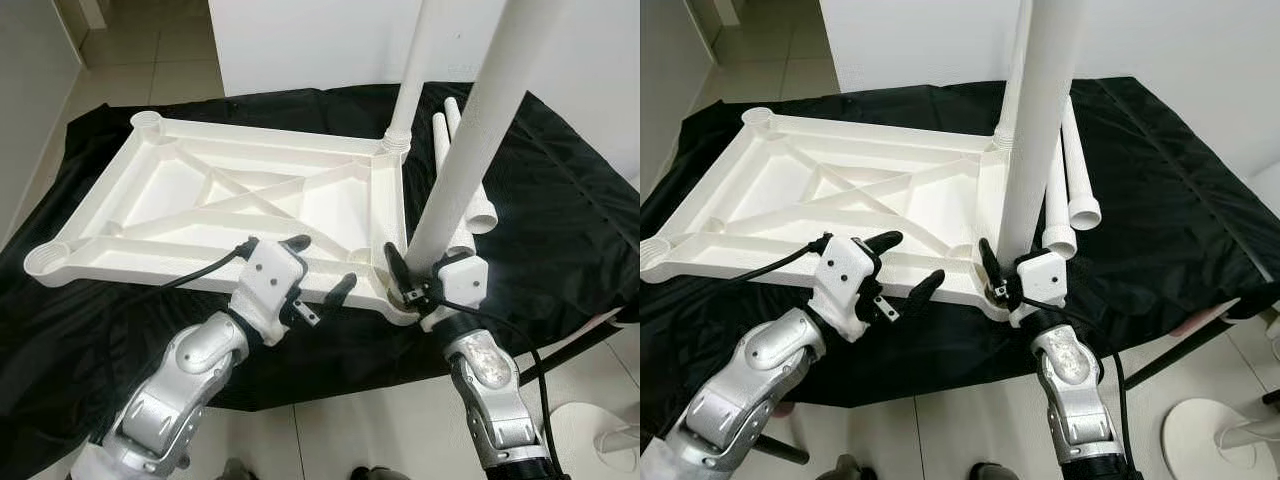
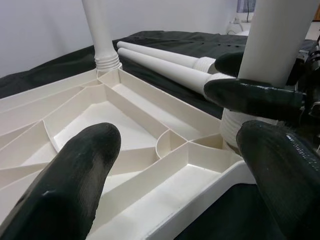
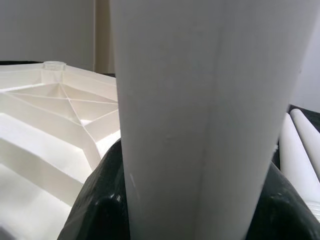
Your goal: Building children table
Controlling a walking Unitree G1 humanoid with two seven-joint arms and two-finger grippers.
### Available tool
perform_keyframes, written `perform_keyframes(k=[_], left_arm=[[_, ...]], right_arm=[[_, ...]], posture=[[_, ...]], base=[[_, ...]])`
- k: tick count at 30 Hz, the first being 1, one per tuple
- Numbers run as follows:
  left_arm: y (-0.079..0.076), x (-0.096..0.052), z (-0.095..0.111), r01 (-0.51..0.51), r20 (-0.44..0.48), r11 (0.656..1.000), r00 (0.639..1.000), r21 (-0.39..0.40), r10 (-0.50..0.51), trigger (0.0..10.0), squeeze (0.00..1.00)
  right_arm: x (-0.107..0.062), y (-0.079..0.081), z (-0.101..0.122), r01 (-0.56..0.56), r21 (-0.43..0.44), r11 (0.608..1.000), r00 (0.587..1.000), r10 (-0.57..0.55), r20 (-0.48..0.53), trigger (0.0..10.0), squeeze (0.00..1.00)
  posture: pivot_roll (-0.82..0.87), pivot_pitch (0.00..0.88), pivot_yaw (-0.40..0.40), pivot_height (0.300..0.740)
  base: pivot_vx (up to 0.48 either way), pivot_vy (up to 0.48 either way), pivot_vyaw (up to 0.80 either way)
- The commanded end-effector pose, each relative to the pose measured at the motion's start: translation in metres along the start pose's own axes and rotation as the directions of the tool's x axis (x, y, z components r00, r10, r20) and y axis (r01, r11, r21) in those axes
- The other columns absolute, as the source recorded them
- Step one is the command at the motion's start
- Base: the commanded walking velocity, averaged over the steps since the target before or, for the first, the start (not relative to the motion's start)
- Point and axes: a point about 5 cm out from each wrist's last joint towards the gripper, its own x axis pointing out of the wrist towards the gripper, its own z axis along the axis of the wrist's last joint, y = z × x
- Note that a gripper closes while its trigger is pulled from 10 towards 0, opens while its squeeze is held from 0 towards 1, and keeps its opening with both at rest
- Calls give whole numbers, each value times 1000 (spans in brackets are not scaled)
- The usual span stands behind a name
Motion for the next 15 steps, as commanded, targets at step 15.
perform_keyframes(k=[15], left_arm=[[-3, -4, 0, 80, -15, 997, 997, 8, -80, 10000, 0]], right_arm=[[-11, 16, -19, -158, -52, 986, 984, 153, -86, 10000, 0]], posture=[[-3, 128, -1, 740]], base=[[0, 0, 0]])
